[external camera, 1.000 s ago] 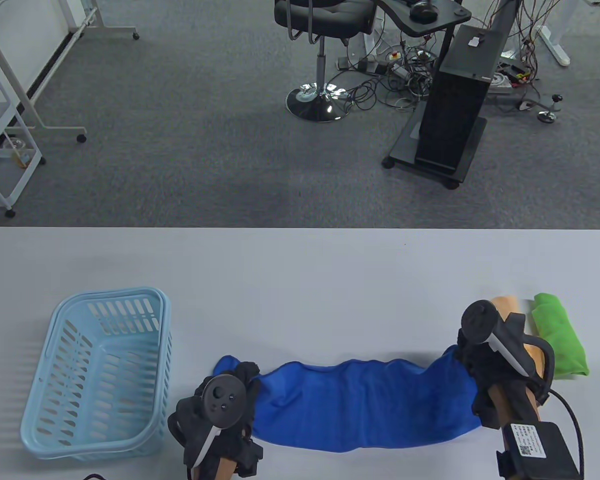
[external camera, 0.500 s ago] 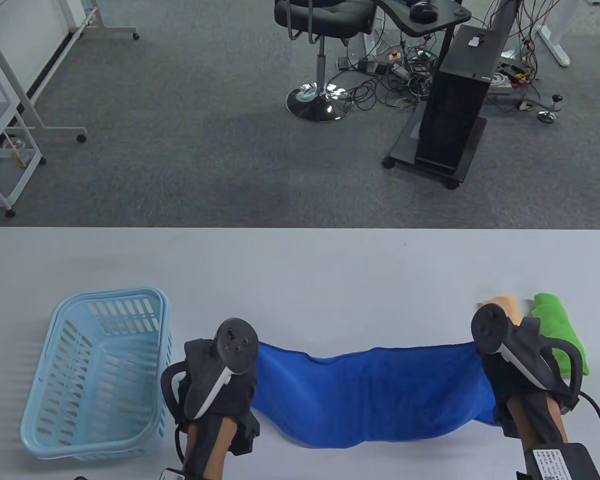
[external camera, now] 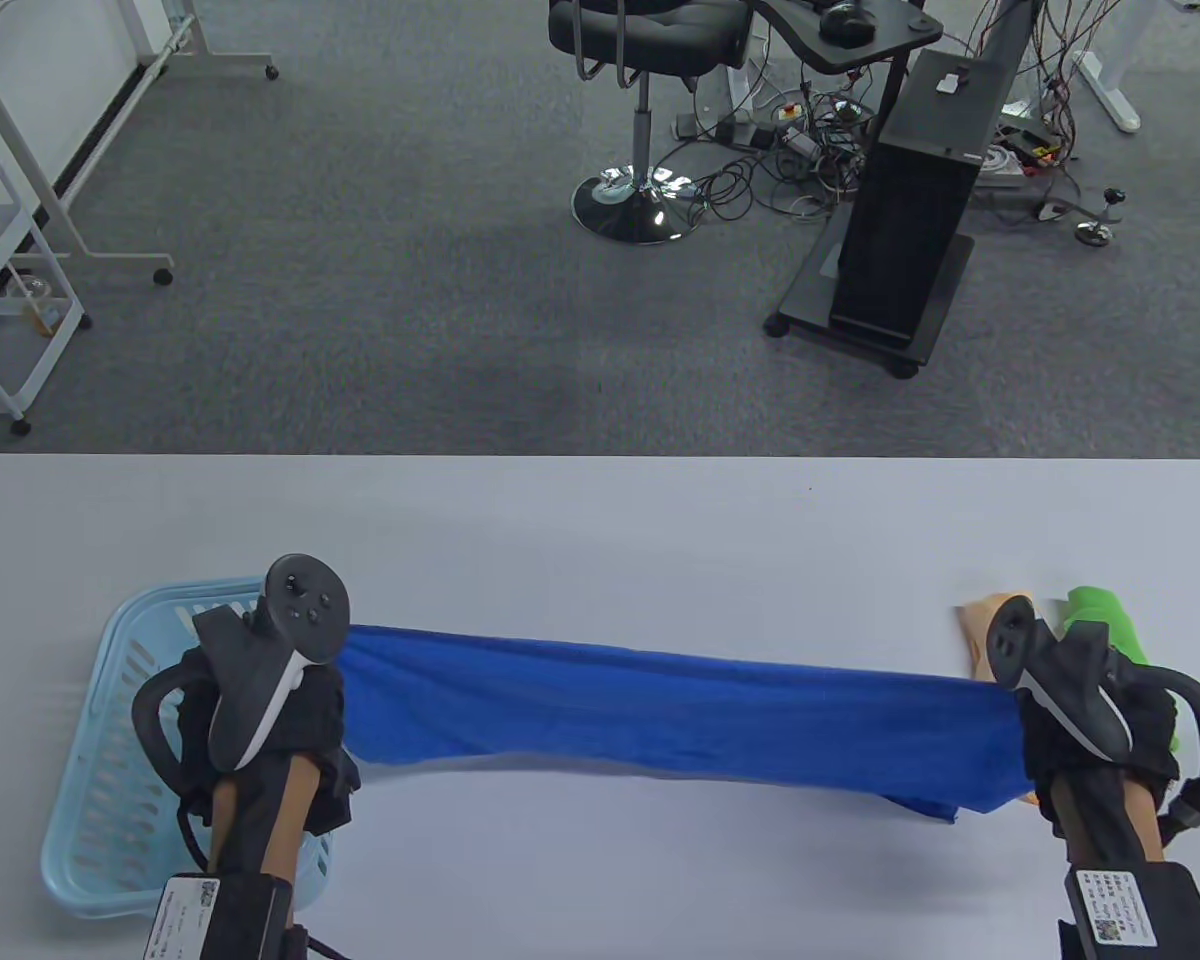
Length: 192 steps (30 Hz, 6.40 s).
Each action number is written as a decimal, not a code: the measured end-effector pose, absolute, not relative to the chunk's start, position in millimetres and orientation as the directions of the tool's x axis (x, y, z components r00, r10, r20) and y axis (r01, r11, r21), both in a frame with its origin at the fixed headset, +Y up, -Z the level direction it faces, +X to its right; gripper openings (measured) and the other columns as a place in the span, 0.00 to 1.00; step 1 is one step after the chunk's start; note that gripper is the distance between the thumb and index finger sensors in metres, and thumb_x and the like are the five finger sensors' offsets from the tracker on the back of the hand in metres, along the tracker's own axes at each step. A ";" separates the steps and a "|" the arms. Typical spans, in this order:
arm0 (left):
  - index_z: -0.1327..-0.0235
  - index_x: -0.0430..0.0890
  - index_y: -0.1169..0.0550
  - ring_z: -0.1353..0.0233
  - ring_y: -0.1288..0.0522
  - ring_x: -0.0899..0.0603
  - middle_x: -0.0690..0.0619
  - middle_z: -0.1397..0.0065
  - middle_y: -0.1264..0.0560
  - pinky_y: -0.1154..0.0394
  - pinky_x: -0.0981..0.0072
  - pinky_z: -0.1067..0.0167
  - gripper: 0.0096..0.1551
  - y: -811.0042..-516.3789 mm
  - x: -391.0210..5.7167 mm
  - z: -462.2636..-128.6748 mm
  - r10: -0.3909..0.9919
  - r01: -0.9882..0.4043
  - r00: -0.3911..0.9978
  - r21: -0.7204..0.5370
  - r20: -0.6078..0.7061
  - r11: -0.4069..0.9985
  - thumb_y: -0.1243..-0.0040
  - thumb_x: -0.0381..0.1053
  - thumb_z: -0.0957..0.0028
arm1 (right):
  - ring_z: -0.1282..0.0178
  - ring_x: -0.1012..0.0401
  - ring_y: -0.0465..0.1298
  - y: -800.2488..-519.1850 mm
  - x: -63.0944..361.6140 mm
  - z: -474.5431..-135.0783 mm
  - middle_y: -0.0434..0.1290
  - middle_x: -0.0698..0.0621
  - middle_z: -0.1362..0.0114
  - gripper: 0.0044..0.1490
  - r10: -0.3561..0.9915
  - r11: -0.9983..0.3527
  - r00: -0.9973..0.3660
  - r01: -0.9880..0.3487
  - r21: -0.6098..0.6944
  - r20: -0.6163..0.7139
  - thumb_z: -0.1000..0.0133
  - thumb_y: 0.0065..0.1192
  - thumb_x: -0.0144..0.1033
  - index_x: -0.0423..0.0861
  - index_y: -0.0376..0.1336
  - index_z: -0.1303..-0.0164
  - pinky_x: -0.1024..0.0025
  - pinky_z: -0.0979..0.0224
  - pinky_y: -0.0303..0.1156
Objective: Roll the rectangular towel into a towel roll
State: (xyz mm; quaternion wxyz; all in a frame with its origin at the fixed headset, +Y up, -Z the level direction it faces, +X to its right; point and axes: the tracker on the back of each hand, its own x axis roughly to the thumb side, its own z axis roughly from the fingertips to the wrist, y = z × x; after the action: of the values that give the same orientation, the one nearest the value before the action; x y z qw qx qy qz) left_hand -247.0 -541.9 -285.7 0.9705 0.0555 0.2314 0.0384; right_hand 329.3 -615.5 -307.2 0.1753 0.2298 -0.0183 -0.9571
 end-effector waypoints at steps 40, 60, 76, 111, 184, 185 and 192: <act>0.43 0.50 0.16 0.31 0.19 0.46 0.36 0.25 0.30 0.25 0.49 0.36 0.24 -524.2 -274.0 -317.5 0.871 -0.844 0.487 0.295 0.068 0.448 0.37 0.48 0.54 | 0.43 0.66 0.84 -548.4 326.6 -319.2 0.72 0.47 0.35 0.26 0.243 -0.836 -0.870 0.036 -0.548 -0.428 0.67 0.72 0.37 0.52 0.71 0.57 0.64 0.32 0.75; 0.56 0.56 0.10 0.23 0.43 0.30 0.44 0.22 0.32 0.47 0.32 0.30 0.21 -604.7 -241.1 -249.6 0.180 -0.187 0.981 -0.100 -0.068 0.977 0.28 0.55 0.64 | 0.51 0.55 0.80 -649.6 349.1 -248.3 0.72 0.50 0.43 0.27 0.159 -0.987 -0.898 -0.155 -0.043 -0.410 0.63 0.68 0.37 0.55 0.73 0.51 0.47 0.32 0.69; 0.53 0.53 0.12 0.21 0.54 0.31 0.45 0.16 0.43 0.55 0.33 0.27 0.24 -629.5 -197.1 -302.1 -0.284 0.239 0.953 -0.318 -0.103 0.917 0.41 0.58 0.56 | 0.63 0.56 0.82 -691.2 337.5 -311.6 0.77 0.51 0.51 0.29 -0.039 -0.994 -0.908 -0.007 0.107 -0.417 0.63 0.67 0.38 0.53 0.74 0.50 0.50 0.37 0.74; 0.30 0.62 0.27 0.18 0.51 0.30 0.43 0.17 0.37 0.53 0.31 0.27 0.39 -602.5 -170.9 -290.7 -0.269 0.253 0.960 -0.162 -0.082 0.954 0.46 0.65 0.60 | 0.17 0.43 0.41 -659.5 251.7 -308.4 0.42 0.44 0.18 0.58 0.023 -0.983 -0.981 -0.057 0.174 -0.190 0.66 0.59 0.62 0.52 0.51 0.23 0.34 0.22 0.39; 0.38 0.55 0.26 0.31 0.31 0.37 0.50 0.36 0.25 0.39 0.34 0.31 0.40 -775.3 -4.6 -254.3 -0.183 0.296 0.921 -0.312 0.343 0.903 0.32 0.63 0.69 | 0.25 0.47 0.59 -773.4 109.5 -339.6 0.57 0.47 0.26 0.31 -0.028 -0.933 -0.999 0.037 0.358 0.032 0.65 0.71 0.41 0.48 0.70 0.50 0.38 0.23 0.48; 0.41 0.55 0.24 0.32 0.28 0.38 0.52 0.39 0.23 0.36 0.35 0.32 0.36 -772.5 -4.8 -253.0 -0.165 0.264 0.925 -0.269 0.341 0.926 0.34 0.61 0.67 | 0.26 0.48 0.60 -772.8 110.1 -339.9 0.58 0.48 0.27 0.30 -0.033 -0.931 -0.999 0.045 0.363 0.040 0.65 0.71 0.42 0.48 0.71 0.52 0.38 0.23 0.49; 0.50 0.59 0.18 0.30 0.31 0.37 0.50 0.35 0.24 0.40 0.34 0.30 0.22 -726.3 -29.3 -258.8 -0.038 0.077 0.973 -0.165 0.227 0.983 0.32 0.52 0.61 | 0.28 0.50 0.71 -732.6 144.9 -336.2 0.64 0.47 0.27 0.30 0.305 -0.881 -0.946 -0.325 0.343 -0.112 0.63 0.69 0.46 0.55 0.68 0.49 0.39 0.24 0.57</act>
State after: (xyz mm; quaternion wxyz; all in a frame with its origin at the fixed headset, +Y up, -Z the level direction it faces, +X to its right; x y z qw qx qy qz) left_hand -29.3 -726.3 -258.8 0.9895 -0.0868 -0.1120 -0.0292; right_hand 144.9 -732.6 -336.2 -0.1626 0.0273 -0.1817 -0.9694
